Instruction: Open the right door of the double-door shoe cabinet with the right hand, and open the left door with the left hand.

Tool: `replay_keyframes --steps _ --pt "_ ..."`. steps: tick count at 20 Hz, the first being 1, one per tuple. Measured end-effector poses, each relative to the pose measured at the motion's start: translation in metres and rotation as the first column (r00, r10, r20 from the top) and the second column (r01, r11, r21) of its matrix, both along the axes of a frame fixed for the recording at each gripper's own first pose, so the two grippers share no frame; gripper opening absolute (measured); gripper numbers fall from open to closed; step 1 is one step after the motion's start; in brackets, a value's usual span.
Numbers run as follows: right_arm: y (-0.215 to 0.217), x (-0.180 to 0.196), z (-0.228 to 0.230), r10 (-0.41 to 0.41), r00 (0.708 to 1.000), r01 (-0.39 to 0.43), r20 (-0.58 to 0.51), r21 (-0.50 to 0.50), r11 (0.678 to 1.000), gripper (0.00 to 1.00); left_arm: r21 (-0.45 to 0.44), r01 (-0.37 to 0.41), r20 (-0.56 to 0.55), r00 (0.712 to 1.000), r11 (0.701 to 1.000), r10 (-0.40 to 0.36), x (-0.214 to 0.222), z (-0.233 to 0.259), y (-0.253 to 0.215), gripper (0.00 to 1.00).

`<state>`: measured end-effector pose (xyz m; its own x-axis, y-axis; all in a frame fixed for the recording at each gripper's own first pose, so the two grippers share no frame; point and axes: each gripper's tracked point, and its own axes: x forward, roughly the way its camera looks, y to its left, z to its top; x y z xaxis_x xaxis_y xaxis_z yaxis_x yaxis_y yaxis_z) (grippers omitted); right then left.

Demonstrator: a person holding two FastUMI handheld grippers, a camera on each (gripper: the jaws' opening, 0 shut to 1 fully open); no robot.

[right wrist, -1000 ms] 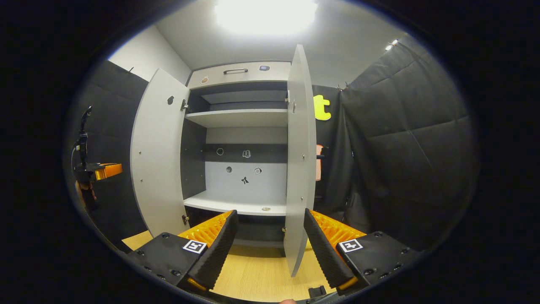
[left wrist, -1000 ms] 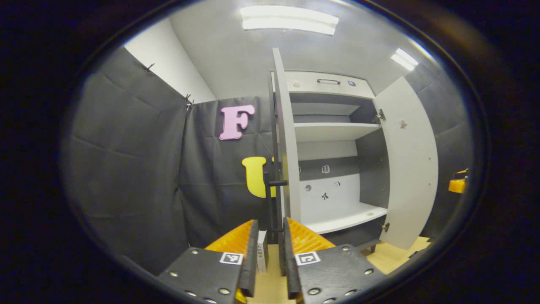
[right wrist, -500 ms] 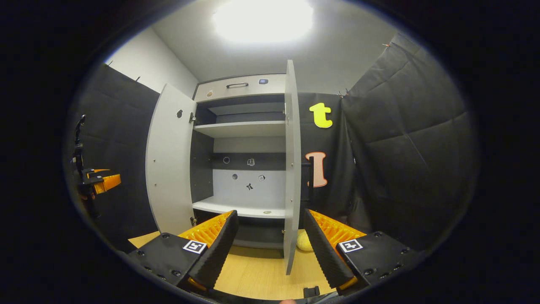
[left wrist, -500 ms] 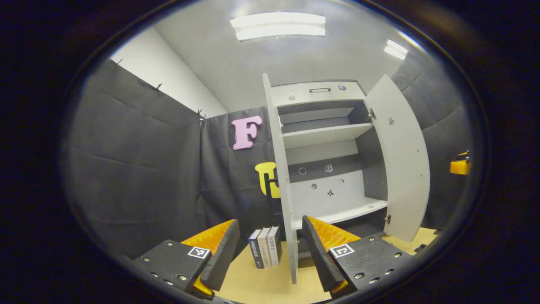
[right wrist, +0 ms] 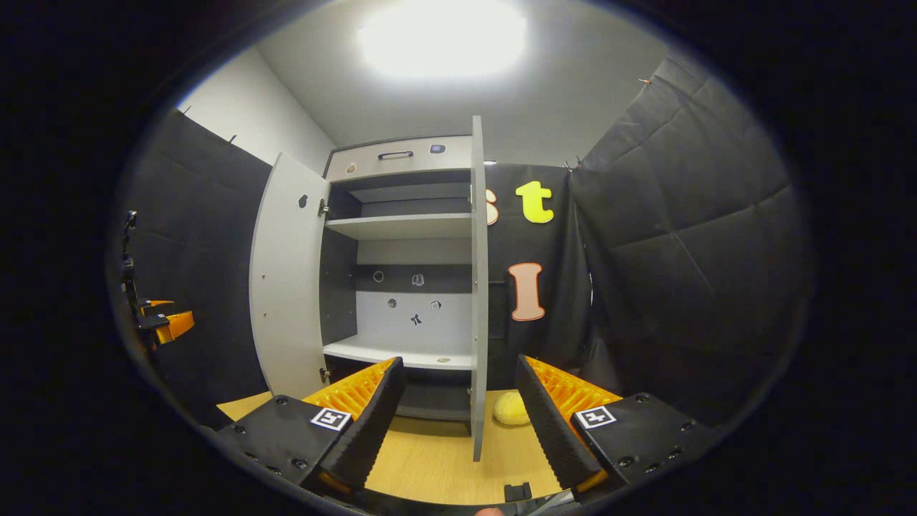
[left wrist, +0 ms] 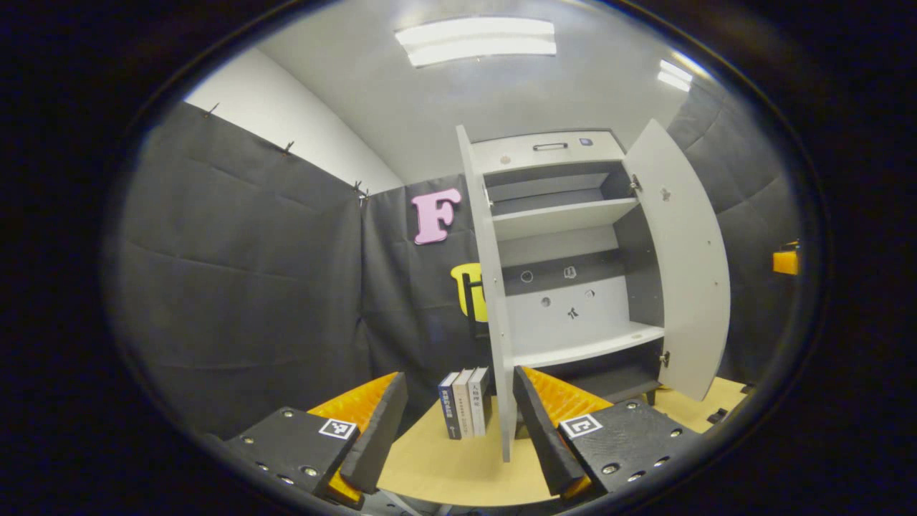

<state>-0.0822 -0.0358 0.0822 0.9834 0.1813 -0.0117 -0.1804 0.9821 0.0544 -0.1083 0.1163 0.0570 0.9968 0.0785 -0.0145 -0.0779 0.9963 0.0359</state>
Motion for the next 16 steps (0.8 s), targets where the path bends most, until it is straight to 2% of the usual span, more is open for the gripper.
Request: replay_keyframes --steps 13,14,15,16 --pt "-0.011 0.013 -0.007 -0.029 0.999 0.029 -0.014 0.002 1.0 0.98 0.007 -0.022 -0.015 1.0 1.0 0.022 0.001 -0.006 0.006 0.87" --pt "-0.011 0.014 -0.006 -0.029 1.0 0.029 -0.011 0.0 1.0 0.93 0.008 -0.023 -0.016 1.0 1.0 0.023 0.002 -0.006 0.005 0.87" --pt "-0.009 0.016 -0.006 -0.027 1.0 0.027 -0.011 -0.001 1.0 0.93 0.009 -0.024 -0.016 1.0 1.0 0.025 0.003 -0.007 0.006 0.87" --pt "-0.009 0.017 -0.006 -0.026 1.0 0.026 -0.011 -0.001 1.0 0.98 0.011 -0.025 -0.016 1.0 1.0 0.025 0.004 -0.006 0.006 0.87"
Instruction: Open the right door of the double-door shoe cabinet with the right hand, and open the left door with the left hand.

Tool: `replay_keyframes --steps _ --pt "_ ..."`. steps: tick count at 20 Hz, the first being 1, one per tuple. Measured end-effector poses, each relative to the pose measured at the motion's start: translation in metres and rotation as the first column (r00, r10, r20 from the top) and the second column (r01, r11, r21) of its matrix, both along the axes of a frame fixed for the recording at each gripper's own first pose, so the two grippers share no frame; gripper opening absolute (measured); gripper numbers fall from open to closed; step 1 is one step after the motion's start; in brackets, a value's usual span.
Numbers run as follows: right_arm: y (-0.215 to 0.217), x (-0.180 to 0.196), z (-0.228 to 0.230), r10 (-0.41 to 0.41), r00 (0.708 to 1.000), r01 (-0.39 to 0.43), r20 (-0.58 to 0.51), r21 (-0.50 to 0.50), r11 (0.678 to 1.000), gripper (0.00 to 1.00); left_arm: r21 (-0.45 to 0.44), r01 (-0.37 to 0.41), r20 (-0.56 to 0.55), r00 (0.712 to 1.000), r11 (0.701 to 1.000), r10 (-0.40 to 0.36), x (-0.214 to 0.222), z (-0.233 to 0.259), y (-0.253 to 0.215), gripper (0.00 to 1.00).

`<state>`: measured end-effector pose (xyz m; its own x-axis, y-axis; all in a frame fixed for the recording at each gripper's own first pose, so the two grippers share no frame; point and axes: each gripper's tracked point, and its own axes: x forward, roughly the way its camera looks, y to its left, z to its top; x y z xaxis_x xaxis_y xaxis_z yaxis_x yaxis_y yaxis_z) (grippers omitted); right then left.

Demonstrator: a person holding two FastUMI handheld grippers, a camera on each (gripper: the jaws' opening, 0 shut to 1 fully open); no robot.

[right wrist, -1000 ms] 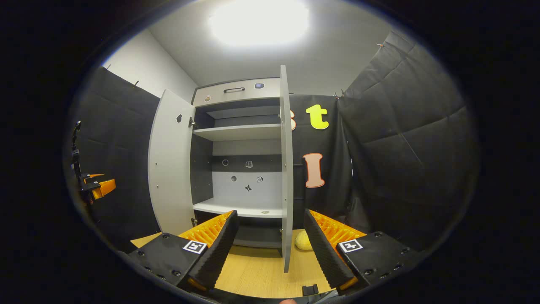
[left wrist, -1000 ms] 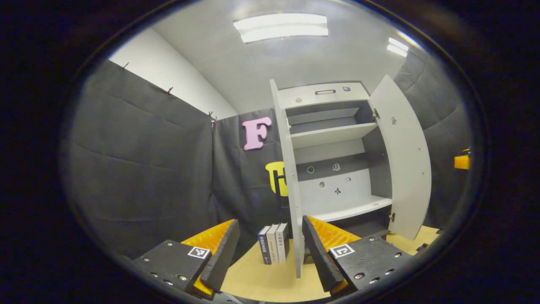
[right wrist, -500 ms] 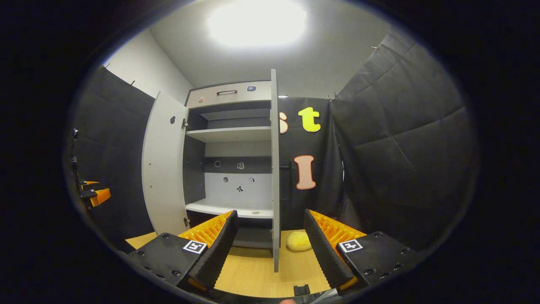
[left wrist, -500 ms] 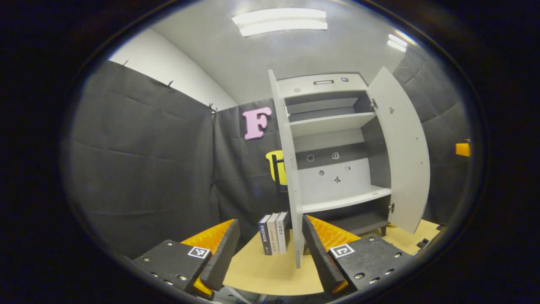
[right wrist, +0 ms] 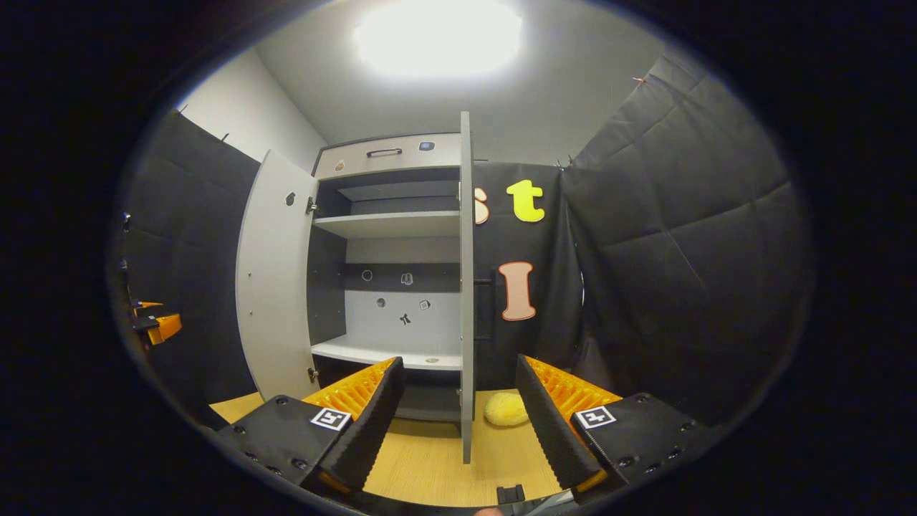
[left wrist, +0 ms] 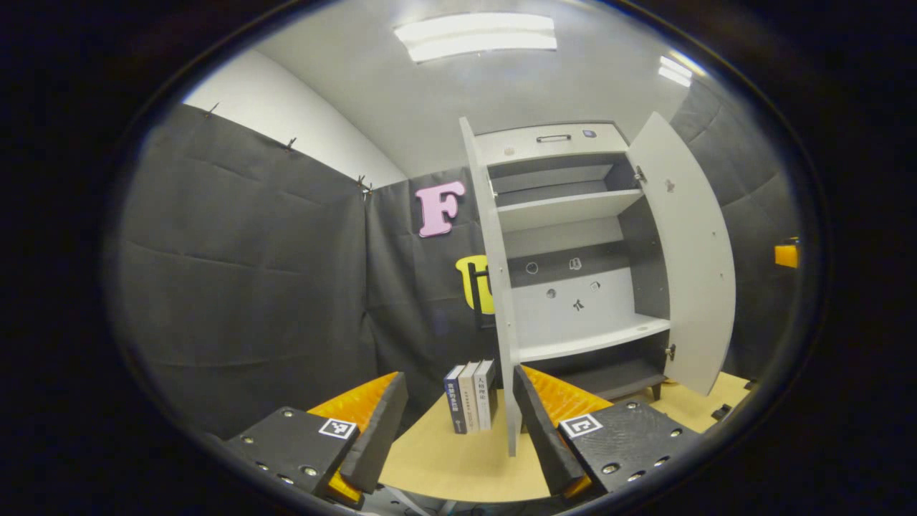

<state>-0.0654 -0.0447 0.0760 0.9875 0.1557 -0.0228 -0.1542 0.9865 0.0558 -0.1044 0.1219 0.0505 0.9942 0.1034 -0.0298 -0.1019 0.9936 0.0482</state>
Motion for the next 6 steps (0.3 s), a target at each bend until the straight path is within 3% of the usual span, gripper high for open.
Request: replay_keyframes --steps 6 --pt "-0.0039 0.0047 -0.0023 -0.004 1.0 0.004 -0.004 0.009 1.0 0.98 0.006 -0.008 -0.004 1.0 1.0 0.009 0.0033 -0.0002 -0.0015 0.87"
